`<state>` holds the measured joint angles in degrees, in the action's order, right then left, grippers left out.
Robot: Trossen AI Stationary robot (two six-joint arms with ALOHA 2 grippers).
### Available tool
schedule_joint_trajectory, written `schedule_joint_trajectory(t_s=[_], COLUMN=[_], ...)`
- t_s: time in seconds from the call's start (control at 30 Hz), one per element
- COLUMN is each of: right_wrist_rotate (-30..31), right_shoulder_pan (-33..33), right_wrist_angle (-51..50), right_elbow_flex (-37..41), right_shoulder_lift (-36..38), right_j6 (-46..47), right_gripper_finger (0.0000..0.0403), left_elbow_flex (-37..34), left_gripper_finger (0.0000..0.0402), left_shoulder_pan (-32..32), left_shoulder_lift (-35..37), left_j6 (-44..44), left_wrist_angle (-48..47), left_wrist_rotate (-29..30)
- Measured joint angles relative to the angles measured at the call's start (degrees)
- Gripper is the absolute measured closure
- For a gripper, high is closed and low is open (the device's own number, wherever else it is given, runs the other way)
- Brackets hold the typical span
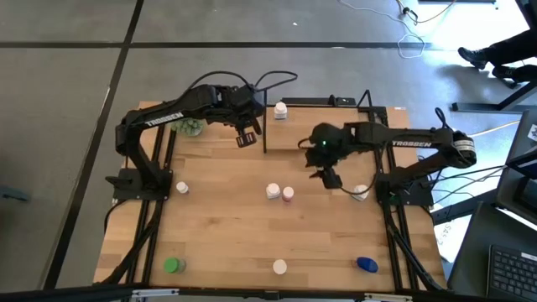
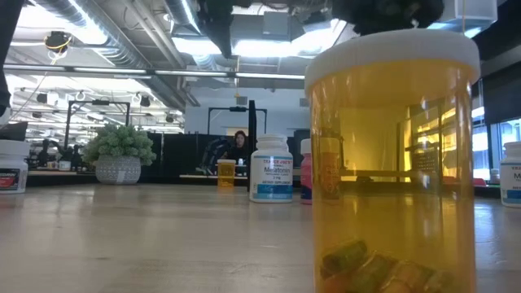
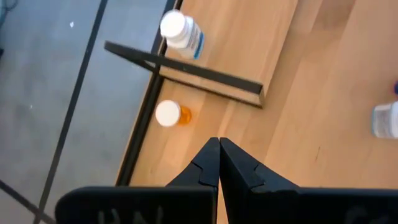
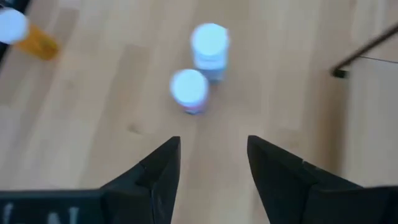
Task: Pick and place medicine bottles onto shelf by color
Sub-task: Put the pink medicine bottle on the shelf
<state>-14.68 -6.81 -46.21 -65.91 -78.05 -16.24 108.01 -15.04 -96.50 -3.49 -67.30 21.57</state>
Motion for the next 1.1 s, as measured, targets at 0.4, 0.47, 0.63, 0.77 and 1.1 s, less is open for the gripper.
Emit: schedule_joint_trajectory(t_s=[0.4, 0.47, 0.63, 0.77, 1.1], right_wrist_rotate=[3.1, 3.1, 3.1, 3.1, 1.1], right_shoulder_pan=[5.4, 5.4, 6.0, 6.0, 6.0], right_wrist_angle=[4.8, 4.7, 5.1, 6.5, 9.6], right_elbow_flex=[0.0, 0.0, 0.0, 0.0, 0.0], right_shoulder_lift=[-0.3, -0.3, -0.3, -1.6, -9.8], right_j6=[15.9, 14.6, 10.5, 10.4, 9.6], right_gripper_finger=[0.0215, 0.0214, 0.0214, 0.0214, 0.0214], left_elbow_flex=[0.0, 0.0, 0.0, 0.0, 0.0], left_gripper_finger=[0.0401, 0.0401, 0.0401, 0.0401, 0.0401], left_shoulder_pan=[2.1, 2.6, 4.0, 4.7, 4.8], left_shoulder_lift=[1.0, 1.0, 1.0, 1.0, 2.0], left_j6=[2.1, 4.0, 6.4, 6.4, 5.6], left_wrist_angle=[0.4, 0.3, 0.1, -1.6, -3.0], left_wrist_rotate=[-0.1, -0.1, 0.0, 0.4, 0.6])
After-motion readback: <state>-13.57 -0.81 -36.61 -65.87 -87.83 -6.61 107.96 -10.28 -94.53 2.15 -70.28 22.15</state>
